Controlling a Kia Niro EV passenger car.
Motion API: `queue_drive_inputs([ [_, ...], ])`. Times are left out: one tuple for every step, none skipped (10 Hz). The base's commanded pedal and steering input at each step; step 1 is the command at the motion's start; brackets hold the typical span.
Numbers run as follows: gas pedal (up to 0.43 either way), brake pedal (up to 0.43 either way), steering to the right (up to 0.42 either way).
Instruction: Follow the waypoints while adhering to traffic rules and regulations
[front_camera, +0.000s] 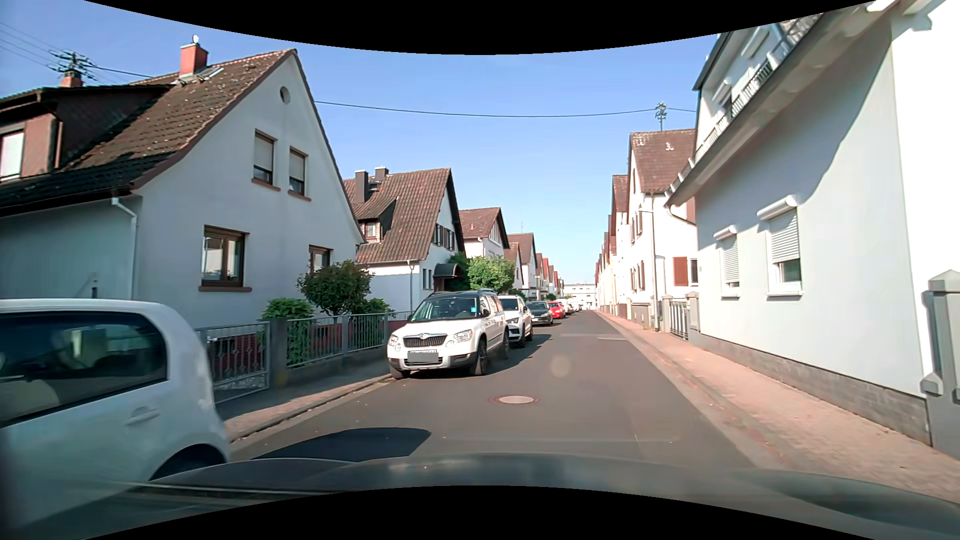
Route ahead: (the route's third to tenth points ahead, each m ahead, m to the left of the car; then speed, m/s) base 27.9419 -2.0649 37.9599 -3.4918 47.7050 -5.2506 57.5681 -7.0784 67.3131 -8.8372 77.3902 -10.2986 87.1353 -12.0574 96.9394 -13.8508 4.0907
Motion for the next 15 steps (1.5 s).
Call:
queue_drive_inputs([
  [0.240, 0.000, 0.217],
  [0.240, 0.000, 0.188],
  [0.240, 0.000, 0.165],
  [0.240, 0.000, 0.143],
  [0.240, 0.000, 0.118],
  [0.240, 0.000, 0.101],
  [0.240, 0.000, 0.080],
  [0.240, 0.000, 0.067],
  [0.240, 0.000, 0.060],
  [0.240, 0.000, 0.051],
  [0.240, 0.000, 0.044],
  [0.240, 0.000, 0.038],
  [0.240, 0.000, 0.028],
  [0.240, 0.000, 0.020],
  [0.240, 0.000, 0.015],
])
